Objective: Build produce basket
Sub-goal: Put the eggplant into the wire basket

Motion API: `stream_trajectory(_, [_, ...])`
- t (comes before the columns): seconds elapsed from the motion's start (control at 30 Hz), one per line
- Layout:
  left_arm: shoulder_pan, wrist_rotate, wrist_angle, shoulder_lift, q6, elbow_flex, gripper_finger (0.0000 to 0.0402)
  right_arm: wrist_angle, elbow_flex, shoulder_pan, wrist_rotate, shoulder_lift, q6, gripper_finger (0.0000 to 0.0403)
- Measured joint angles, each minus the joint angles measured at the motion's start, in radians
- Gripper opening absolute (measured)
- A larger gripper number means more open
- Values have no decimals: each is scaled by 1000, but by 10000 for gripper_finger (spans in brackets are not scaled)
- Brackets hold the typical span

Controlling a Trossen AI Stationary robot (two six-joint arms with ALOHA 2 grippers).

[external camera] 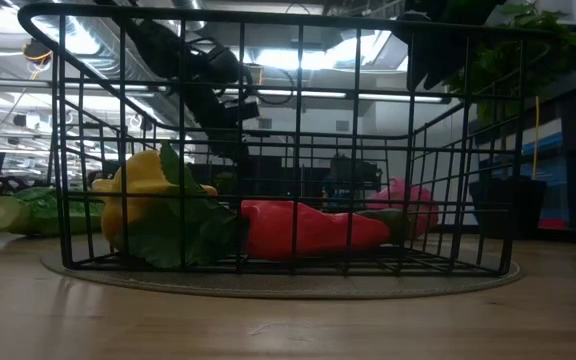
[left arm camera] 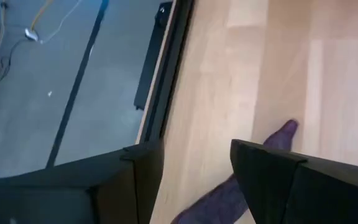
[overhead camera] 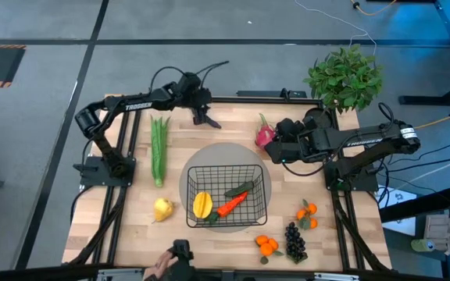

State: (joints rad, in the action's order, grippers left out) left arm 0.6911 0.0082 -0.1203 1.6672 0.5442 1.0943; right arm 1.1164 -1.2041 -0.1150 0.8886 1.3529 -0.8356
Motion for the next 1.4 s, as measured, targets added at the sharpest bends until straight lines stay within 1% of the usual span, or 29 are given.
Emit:
stream_trajectory(0.17, [27, 0, -24, 52, -74, 0, 173, 0, 0, 0, 0, 0, 0, 204])
stream_trajectory(0.3, [38, -5, 20, 134, -138, 0, 173, 0, 0, 0, 0, 0, 1, 204])
stream_trajectory(0.4, [35, -6, 48, 169, -169, 0, 173, 1, 0, 0, -3, 0, 1, 204])
stream_trajectory(0.53, [20, -26, -44, 177, -171, 1, 173, 2, 0, -1, -28, 0, 2, 204])
stream_trajectory(0.6, [15, -45, -120, 173, -172, 3, 173, 2, 0, -1, -28, 0, 2, 204])
stream_trajectory(0.8, [12, -78, -281, 152, -183, -5, 173, 2, 0, -1, -27, 0, 2, 204])
stream_trajectory(1.0, [-6, -76, -297, 74, -192, -2, 173, 2, 0, -1, -27, 0, 2, 204])
stream_trajectory(1.1, [-20, -79, -316, 7, -181, -1, 173, 2, 0, -1, -26, 0, 3, 204])
stream_trajectory(1.23, [-48, -85, -497, -79, -79, 0, 173, 3, 0, -1, -27, 0, 5, 204])
stream_trajectory(1.33, [-74, -89, -609, -104, -60, 0, 173, 4, 0, -1, -27, 0, 6, 204])
stream_trajectory(1.4, [-88, -100, -657, -103, -12, 0, 173, 4, 0, -1, -26, 0, 6, 204])
